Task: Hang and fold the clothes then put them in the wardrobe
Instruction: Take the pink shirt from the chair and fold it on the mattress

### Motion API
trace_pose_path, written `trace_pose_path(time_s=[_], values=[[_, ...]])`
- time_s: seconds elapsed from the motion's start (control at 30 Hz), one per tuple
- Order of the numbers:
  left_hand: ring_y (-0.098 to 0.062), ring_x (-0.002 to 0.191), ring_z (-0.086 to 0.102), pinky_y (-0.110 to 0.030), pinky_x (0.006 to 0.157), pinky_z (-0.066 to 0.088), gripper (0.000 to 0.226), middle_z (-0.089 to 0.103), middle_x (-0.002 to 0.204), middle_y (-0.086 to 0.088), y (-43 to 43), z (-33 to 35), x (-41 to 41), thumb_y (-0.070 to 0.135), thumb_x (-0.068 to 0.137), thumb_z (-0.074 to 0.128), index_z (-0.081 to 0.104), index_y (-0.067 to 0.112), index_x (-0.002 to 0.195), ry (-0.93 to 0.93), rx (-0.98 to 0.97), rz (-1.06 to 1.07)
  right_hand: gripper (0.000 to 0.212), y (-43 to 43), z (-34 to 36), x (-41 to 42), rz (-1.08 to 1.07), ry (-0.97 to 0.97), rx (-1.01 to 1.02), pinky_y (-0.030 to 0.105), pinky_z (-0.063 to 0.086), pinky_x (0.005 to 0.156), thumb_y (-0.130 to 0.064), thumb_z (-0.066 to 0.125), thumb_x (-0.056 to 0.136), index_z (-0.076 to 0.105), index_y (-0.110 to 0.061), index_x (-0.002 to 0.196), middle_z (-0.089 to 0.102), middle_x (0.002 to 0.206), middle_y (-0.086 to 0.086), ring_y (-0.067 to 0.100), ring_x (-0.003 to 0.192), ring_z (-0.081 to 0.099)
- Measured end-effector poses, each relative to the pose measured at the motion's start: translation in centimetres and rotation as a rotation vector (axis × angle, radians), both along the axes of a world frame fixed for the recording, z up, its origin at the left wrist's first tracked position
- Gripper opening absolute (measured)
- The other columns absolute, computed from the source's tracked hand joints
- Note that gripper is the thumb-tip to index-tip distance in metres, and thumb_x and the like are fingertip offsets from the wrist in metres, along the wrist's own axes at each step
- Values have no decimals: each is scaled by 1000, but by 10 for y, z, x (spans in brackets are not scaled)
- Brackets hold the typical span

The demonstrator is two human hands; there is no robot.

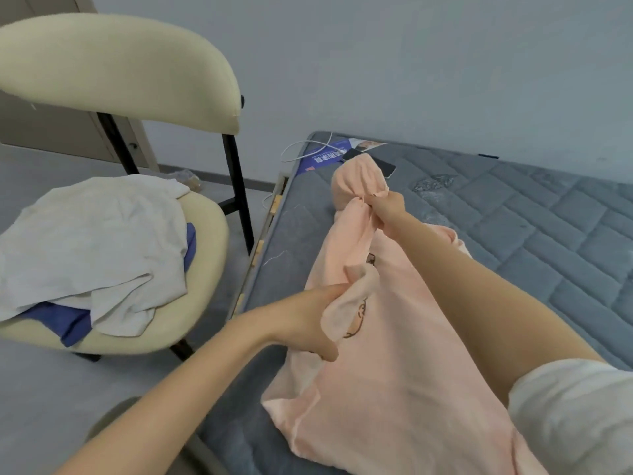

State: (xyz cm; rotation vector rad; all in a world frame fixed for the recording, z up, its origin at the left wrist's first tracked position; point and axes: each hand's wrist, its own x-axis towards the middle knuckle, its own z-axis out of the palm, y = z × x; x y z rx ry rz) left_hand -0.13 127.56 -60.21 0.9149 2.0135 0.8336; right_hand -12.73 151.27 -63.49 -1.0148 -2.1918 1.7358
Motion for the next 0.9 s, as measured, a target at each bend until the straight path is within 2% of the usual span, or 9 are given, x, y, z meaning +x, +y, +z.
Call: trace_pose_path(time_s=[0.13, 0.2, 0.27, 0.33, 0.43, 0.57, 0.67, 0.8, 0.9], values=[[2, 126, 34, -16, 98, 38, 103, 33, 141, 30, 46, -16, 30, 7, 66, 70, 15, 44, 146, -26, 2, -144, 16, 45, -5, 35, -41, -47, 8, 24, 32, 45, -14, 61, 87, 47, -14, 79, 44, 68, 1, 13, 54, 41], [-3, 130, 35, -24, 105, 39, 103, 33, 146, 23, 67, -27, 44, 7, 67, 71, 15, 39, 148, -40, -16, -187, 11, 62, -9, 52, -49, -99, 34, 22, 39, 45, -19, 59, 87, 53, -10, 87, 49, 71, 3, 15, 56, 48], [-10, 130, 39, -32, 106, 40, 101, 38, 145, 15, 85, -39, 55, 7, 68, 72, 17, 31, 149, -45, -29, -217, 37, 80, -19, 65, -36, -196, 135, 30, 53, 79, -32, 56, 86, 58, -6, 113, 62, 99, 10, 25, 92, 61], [-15, 126, 44, -36, 104, 42, 97, 43, 140, 8, 101, -50, 63, 6, 68, 72, 21, 27, 147, -66, -38, -229, 51, 95, -28, 76, -79, -262, 213, 39, 48, 93, -34, 56, 85, 52, -7, 128, 59, 116, 11, 28, 110, 55], [-22, 113, 52, -37, 95, 47, 83, 53, 124, -1, 120, -65, 74, 4, 66, 72, 32, 20, 137, -106, -9, -234, 54, 110, -39, 91, -86, -167, 96, 27, 39, 50, -18, 60, 84, 43, -7, 134, 52, 101, 5, 14, 67, 48], [-19, 121, 49, -35, 100, 44, 96, 49, 131, 4, 135, -82, 87, 6, 69, 70, 19, 28, 147, -135, -52, -275, 58, 131, -58, 107, -76, -192, 81, 24, 35, 43, -14, 56, 84, 37, -10, 139, 52, 101, 6, 14, 61, 45], [-17, 111, 53, -36, 98, 46, 73, 55, 128, -1, 141, -91, 91, 8, 70, 67, 39, 24, 136, -176, -60, -347, 52, 137, -63, 115, -59, -130, -4, 27, 46, 56, -14, 55, 81, 43, -17, 132, 58, 95, 0, 19, 75, 56], [-2, 71, 50, -6, 64, 42, 70, 52, 84, 11, 144, -97, 95, 17, 82, 65, 36, 38, 142, -301, -113, -354, 30, 139, -57, 119, -75, -6, -182, 45, 48, 95, -25, 53, 90, 45, -24, 119, 57, 102, -3, 17, 93, 59], [2, 68, 58, -12, 62, 50, 45, 61, 79, 14, 143, -90, 93, 35, 87, 61, 52, 39, 131, -430, -95, -284, 23, 140, -46, 126, -86, 74, -413, 29, 49, 73, -30, 42, 96, 56, -17, 109, 58, 93, 6, 18, 89, 58]])
